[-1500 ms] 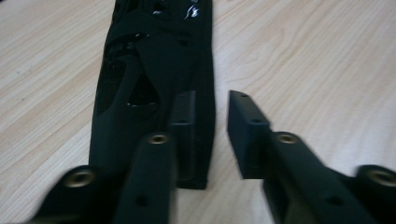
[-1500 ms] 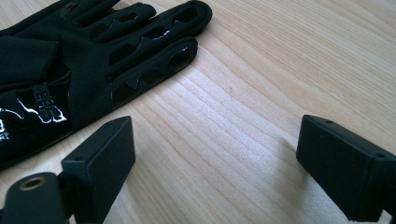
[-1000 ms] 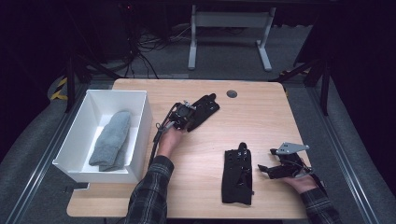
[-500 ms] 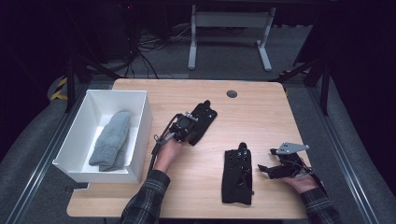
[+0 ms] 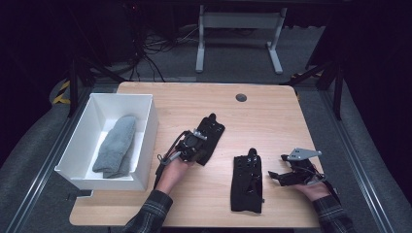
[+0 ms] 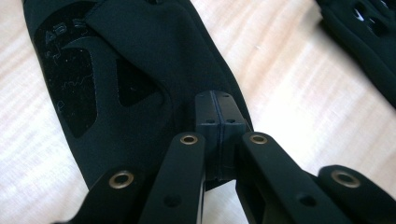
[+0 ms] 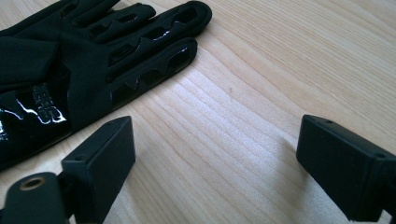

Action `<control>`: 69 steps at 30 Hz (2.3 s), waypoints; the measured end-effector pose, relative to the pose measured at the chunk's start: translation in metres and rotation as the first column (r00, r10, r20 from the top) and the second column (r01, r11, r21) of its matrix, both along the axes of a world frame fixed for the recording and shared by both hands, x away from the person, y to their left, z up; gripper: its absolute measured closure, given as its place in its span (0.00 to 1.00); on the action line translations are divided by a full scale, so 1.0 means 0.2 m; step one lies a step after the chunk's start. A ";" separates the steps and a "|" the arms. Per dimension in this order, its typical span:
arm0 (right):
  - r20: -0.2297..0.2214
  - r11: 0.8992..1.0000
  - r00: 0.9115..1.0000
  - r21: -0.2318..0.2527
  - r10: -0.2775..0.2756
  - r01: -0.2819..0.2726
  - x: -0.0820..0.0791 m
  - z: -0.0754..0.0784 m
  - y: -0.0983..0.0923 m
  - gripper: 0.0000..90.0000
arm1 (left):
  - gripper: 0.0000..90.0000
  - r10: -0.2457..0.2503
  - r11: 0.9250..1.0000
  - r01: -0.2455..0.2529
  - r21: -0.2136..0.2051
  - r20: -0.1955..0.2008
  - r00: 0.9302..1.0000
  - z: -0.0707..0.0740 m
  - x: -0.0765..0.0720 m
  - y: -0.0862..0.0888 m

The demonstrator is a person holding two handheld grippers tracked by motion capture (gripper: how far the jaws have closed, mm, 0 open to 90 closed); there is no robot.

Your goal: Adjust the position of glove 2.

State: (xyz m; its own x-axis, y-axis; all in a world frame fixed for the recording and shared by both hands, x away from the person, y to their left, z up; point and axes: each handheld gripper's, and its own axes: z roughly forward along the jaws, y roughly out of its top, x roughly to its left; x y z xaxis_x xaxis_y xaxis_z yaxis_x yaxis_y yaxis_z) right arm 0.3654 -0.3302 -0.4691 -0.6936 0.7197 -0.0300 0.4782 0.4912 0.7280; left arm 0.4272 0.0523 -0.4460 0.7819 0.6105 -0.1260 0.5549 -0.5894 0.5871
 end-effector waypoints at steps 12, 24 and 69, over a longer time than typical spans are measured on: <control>0.000 1.000 1.000 0.000 -0.001 0.001 0.00 0.00 0.00 0.13 | 1.00 -0.086 0.996 0.086 -0.008 -0.015 0.996 0.00 -0.25 -0.01; 0.001 1.000 1.000 -0.001 -0.002 0.002 0.00 0.00 0.00 0.13 | 1.00 0.049 0.998 -0.047 -0.037 0.069 0.996 0.09 -0.10 0.05; 0.000 1.000 1.000 -0.001 -0.002 0.002 0.00 0.00 0.00 0.13 | 0.67 0.124 0.992 -0.124 -0.012 -0.007 0.992 -0.04 -0.20 0.17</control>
